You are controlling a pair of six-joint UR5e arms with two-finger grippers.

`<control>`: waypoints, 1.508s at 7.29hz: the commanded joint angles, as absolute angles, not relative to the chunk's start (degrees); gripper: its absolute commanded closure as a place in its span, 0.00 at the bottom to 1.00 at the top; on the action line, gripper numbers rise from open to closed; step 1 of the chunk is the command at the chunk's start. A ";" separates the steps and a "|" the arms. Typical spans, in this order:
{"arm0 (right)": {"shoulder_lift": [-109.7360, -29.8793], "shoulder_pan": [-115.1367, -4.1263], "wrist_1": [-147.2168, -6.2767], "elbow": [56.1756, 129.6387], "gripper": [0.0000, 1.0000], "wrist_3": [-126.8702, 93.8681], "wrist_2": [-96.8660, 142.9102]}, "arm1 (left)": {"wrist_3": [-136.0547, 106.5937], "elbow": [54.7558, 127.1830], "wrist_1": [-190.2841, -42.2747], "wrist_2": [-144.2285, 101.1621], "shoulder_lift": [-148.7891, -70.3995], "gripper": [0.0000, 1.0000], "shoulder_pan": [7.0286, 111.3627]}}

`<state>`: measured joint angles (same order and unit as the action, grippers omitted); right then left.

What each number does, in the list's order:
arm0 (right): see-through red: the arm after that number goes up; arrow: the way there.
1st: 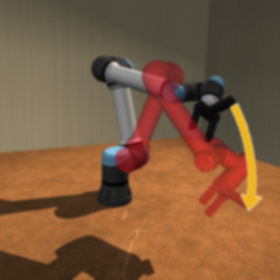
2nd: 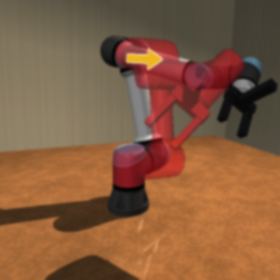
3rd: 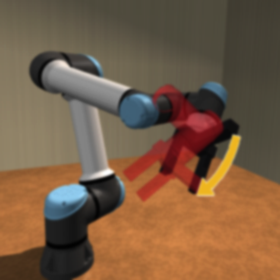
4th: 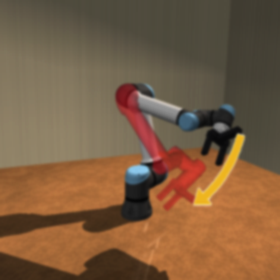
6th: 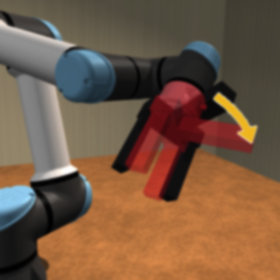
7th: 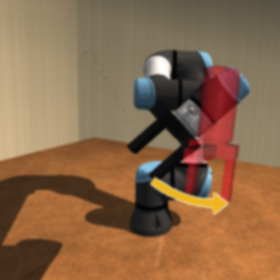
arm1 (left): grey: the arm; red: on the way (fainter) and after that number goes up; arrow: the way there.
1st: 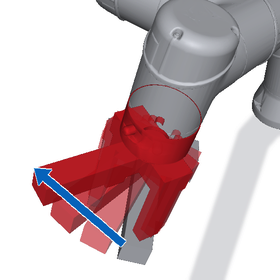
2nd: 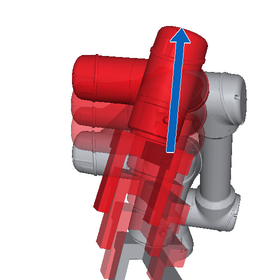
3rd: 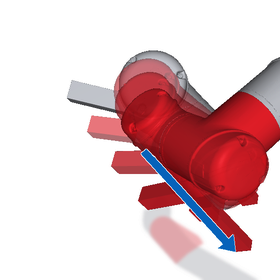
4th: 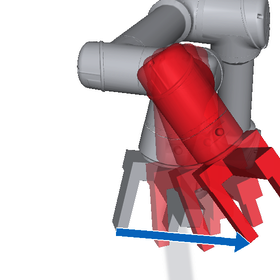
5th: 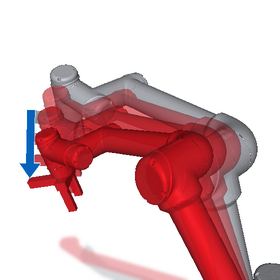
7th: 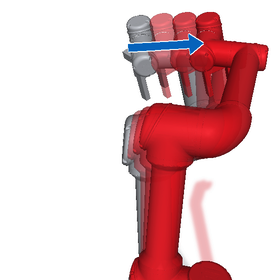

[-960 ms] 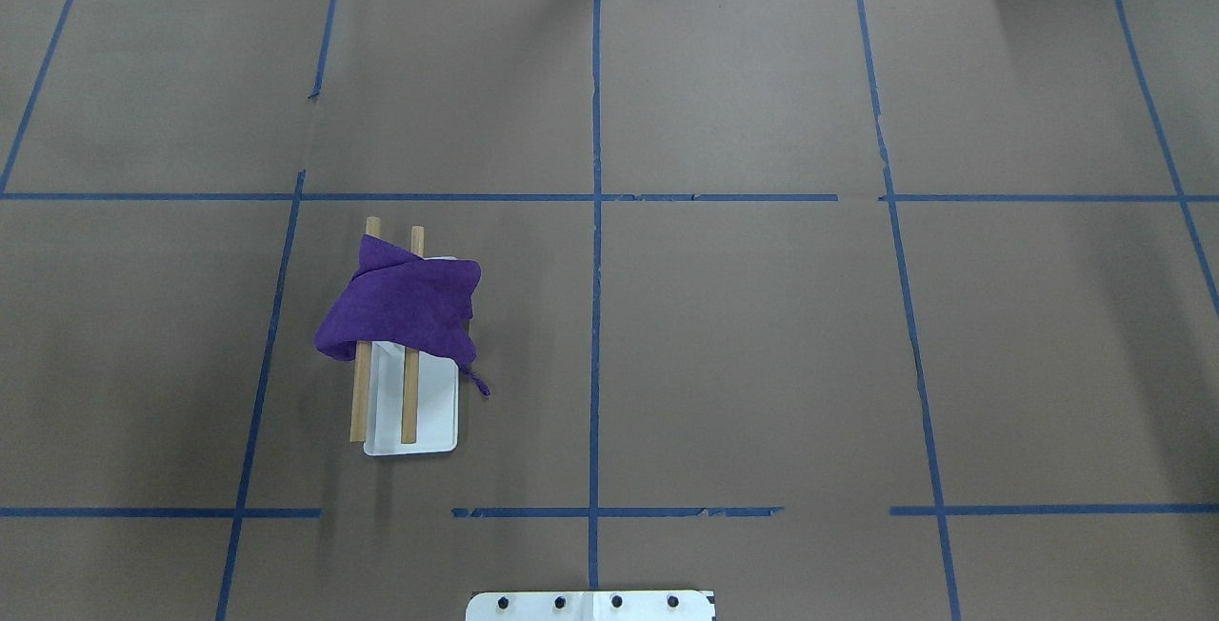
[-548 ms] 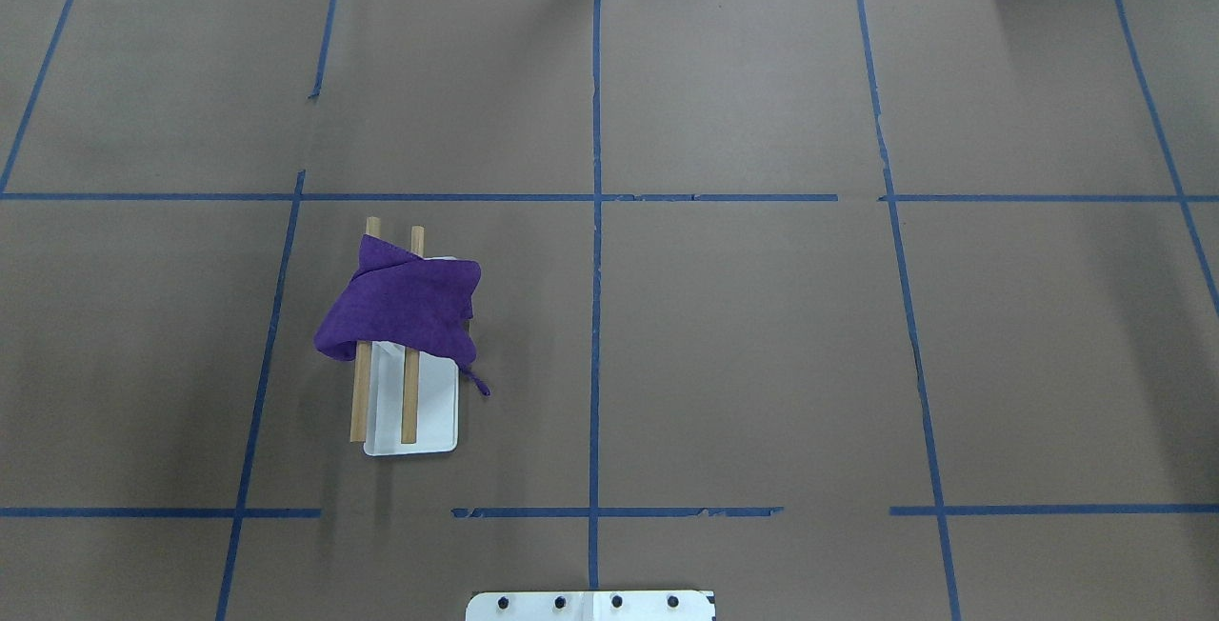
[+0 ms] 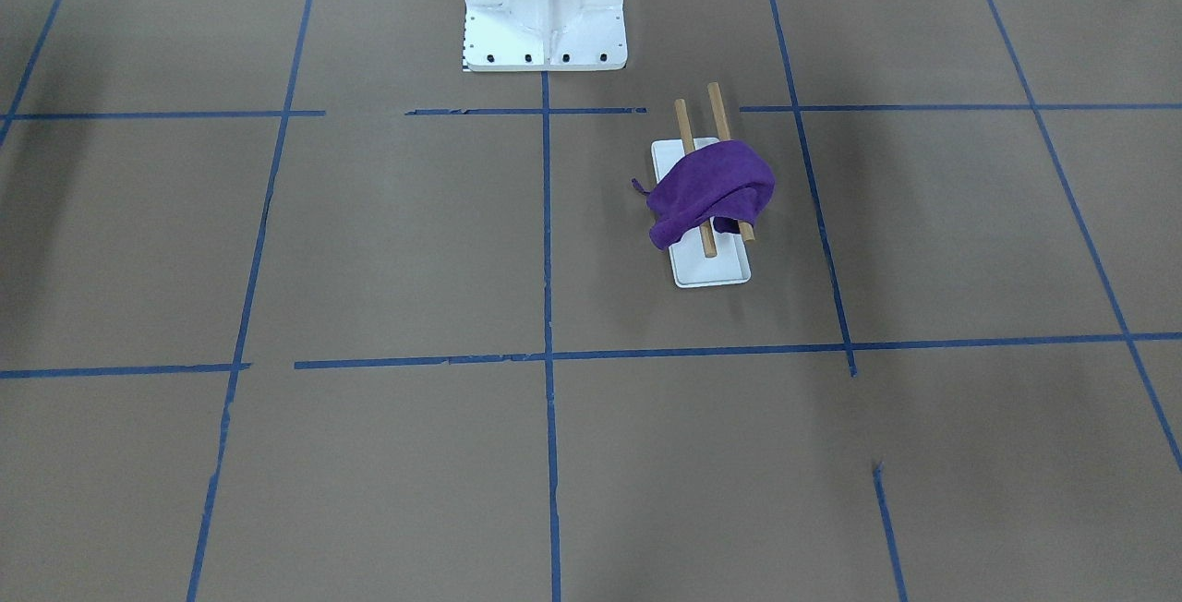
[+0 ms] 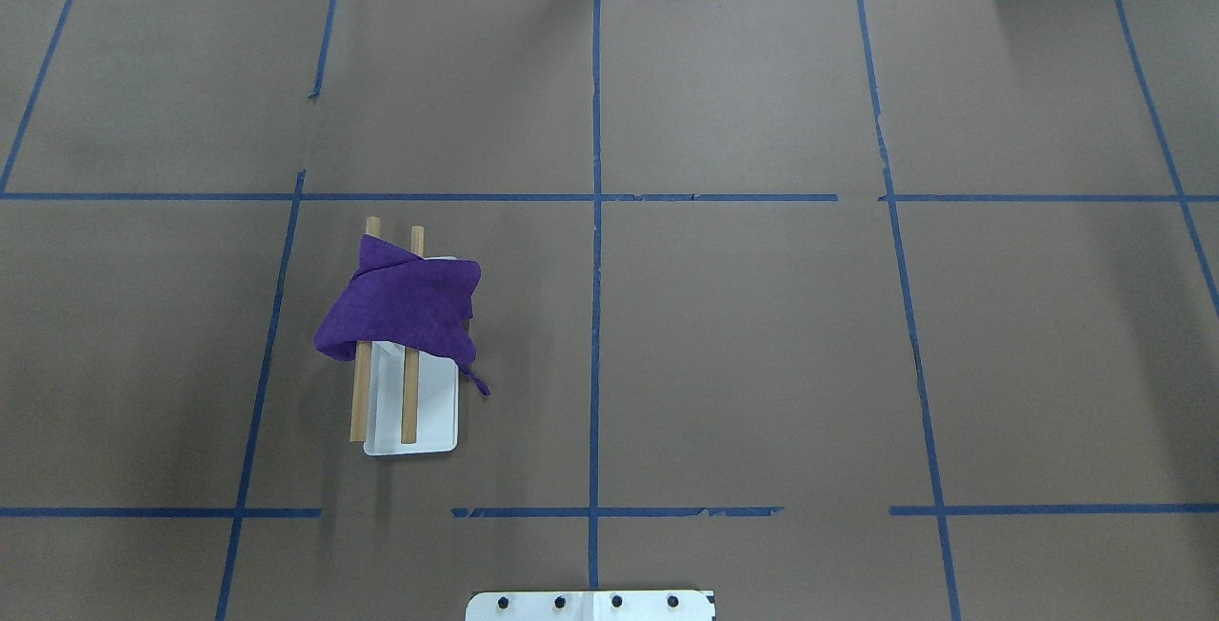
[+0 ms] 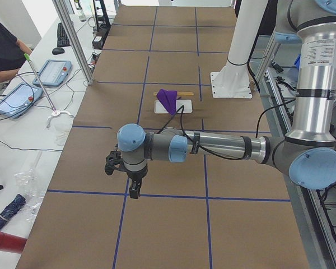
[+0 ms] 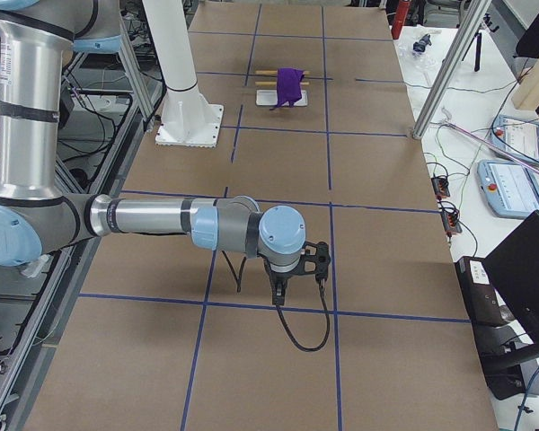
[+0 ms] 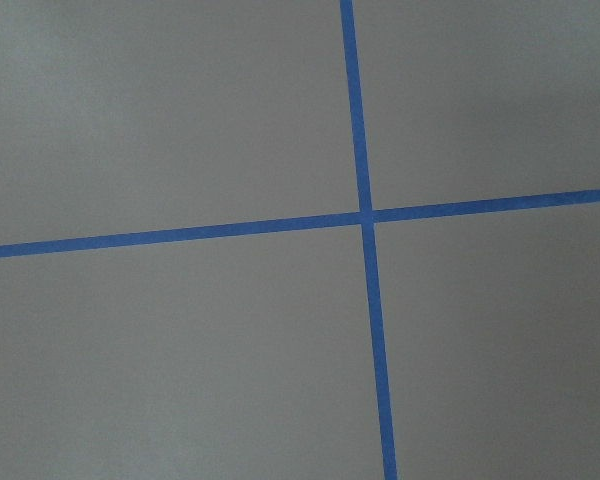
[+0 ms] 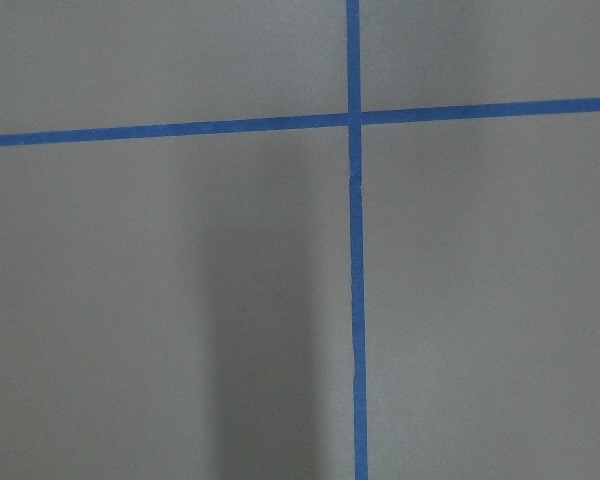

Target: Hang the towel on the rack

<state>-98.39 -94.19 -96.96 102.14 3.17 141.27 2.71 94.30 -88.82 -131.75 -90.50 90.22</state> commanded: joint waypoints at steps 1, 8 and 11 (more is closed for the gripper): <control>-98.17 -94.22 -96.86 102.39 0.00 2.99 138.53 | 2.64 94.48 -88.77 -131.75 -90.53 0.00 90.26; -98.00 -94.22 -88.51 98.70 0.00 2.37 138.25 | 2.46 94.48 -89.21 -131.75 -90.79 0.00 90.26; -97.91 -94.22 -88.51 98.70 0.00 2.37 138.25 | 2.37 94.40 -89.30 -131.75 -90.79 0.00 90.26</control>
